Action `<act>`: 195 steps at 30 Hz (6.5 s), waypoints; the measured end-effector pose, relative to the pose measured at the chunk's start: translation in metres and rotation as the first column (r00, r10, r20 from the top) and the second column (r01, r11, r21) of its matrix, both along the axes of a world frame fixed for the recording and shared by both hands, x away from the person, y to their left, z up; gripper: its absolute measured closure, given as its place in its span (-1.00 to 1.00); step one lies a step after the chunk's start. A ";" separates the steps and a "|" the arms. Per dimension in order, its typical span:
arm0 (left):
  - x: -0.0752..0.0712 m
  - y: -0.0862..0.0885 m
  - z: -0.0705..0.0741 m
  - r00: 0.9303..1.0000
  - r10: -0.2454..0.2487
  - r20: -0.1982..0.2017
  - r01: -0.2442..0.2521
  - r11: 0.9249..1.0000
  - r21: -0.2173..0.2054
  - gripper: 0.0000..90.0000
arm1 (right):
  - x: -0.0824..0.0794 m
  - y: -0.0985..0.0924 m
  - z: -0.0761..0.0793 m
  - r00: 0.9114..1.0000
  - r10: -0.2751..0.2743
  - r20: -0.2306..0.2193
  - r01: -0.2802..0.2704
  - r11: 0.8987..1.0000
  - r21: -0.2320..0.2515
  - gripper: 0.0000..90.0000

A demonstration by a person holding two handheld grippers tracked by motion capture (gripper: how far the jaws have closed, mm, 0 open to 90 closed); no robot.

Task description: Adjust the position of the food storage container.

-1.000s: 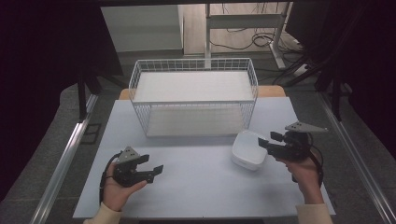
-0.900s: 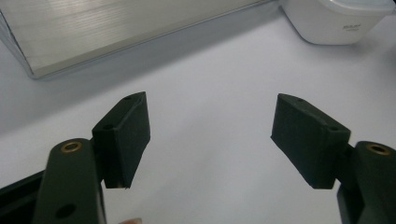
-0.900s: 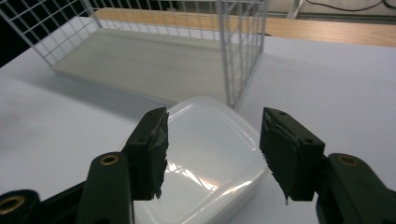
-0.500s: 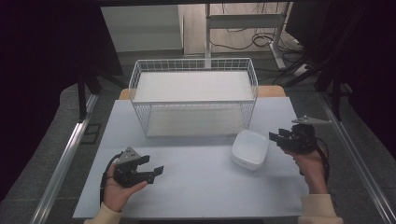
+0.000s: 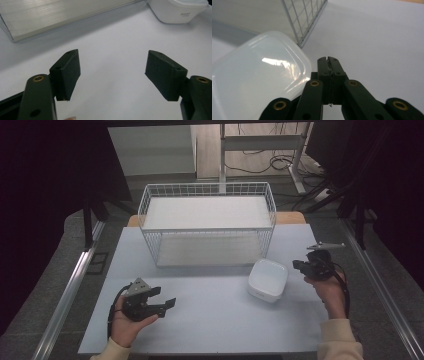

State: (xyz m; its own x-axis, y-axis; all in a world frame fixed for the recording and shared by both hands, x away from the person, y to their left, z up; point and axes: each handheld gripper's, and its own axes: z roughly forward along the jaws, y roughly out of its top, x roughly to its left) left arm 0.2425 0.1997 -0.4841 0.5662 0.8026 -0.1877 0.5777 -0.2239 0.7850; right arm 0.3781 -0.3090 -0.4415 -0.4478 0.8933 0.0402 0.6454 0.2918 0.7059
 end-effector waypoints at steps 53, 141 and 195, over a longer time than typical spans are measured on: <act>0.000 -0.003 -0.002 1.000 -0.015 -0.010 0.015 1.000 0.001 -0.38 | 0.005 0.068 -0.023 0.978 0.184 -0.094 -0.194 0.974 -0.120 0.99; -0.001 0.006 0.003 1.000 0.009 0.006 -0.009 1.000 -0.007 -0.38 | -0.054 0.138 -0.040 0.951 0.290 -0.109 -0.302 0.946 -0.118 0.99; 0.000 0.011 0.006 0.998 0.060 -0.015 -0.061 0.998 -0.011 -0.39 | -0.089 0.081 -0.027 0.975 0.216 0.054 -0.222 0.957 0.186 -0.18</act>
State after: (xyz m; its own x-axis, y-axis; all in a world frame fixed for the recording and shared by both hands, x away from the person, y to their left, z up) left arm 0.2422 0.2109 -0.4784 0.5138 0.8330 -0.2053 0.6013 -0.1790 0.7788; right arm 0.2889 -0.2284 -0.4680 -0.6354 0.7506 0.1815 0.5566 0.2823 0.7813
